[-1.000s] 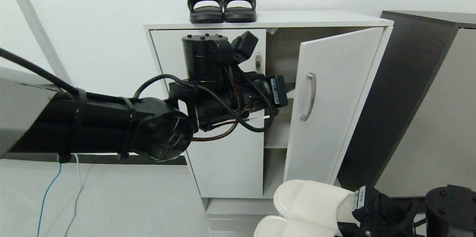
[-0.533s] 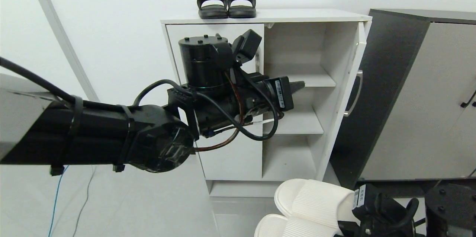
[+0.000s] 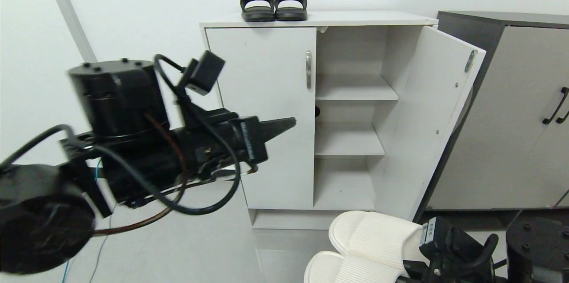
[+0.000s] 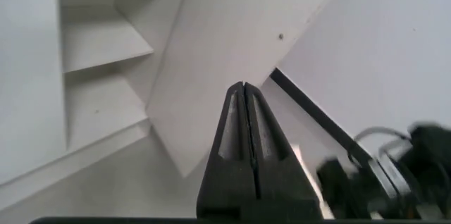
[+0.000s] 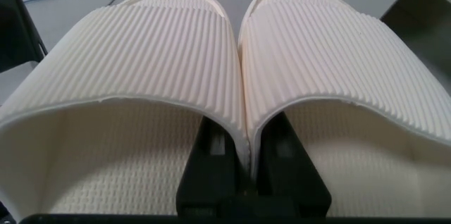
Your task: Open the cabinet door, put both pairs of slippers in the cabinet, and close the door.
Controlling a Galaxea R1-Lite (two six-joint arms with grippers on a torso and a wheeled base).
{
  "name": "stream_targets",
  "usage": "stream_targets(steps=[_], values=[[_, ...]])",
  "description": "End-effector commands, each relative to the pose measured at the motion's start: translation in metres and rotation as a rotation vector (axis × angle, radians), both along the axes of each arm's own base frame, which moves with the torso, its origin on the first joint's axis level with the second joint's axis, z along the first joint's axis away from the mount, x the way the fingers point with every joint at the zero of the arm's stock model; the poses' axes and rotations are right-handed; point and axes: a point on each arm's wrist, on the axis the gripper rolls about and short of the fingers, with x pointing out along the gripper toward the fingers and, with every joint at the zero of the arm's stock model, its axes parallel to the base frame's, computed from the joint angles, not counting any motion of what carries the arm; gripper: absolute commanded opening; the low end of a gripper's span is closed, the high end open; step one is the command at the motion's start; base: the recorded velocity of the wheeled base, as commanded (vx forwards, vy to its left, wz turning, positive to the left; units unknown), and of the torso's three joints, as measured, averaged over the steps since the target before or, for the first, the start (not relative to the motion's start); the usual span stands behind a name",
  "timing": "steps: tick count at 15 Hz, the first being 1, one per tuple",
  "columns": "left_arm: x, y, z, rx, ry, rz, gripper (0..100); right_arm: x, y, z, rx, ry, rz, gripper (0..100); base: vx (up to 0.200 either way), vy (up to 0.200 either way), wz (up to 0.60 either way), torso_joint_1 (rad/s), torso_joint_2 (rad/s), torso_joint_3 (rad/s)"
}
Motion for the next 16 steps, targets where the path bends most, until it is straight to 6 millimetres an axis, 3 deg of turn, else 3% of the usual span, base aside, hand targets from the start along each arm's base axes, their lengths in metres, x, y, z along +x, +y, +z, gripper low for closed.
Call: stream_targets(steps=[1,2,4,6,10,16], values=[[-0.076,0.066,-0.003,-0.016,-0.063,0.086,0,0.002,0.000,0.000,0.001,-0.001,-0.004,0,0.000,0.000,0.00,0.000,0.00,0.000],[-0.090,0.075,-0.008,-0.001,-0.061,0.109,0,0.002,0.000,0.000,0.001,-0.001,-0.006,0,0.000,0.000,0.00,0.000,0.00,0.000],[-0.138,0.106,-0.039,0.130,-0.050,0.275,0,0.003,0.000,0.001,0.003,-0.003,-0.010,0,0.000,0.000,0.00,0.000,0.00,0.000],[-0.167,0.127,-0.064,0.157,-0.042,0.411,0,0.003,0.000,0.001,0.005,-0.004,-0.010,0,0.000,0.000,0.00,0.000,0.00,0.000],[-0.201,0.153,-0.104,0.261,-0.074,0.770,0,0.004,-0.001,0.001,0.003,-0.004,-0.018,0,0.000,0.000,0.00,0.000,0.00,0.000],[-0.230,0.158,-0.152,0.281,-0.089,1.061,0,0.005,0.001,-0.001,-0.005,0.001,-0.016,0,0.000,0.000,0.00,0.000,0.00,0.000]])
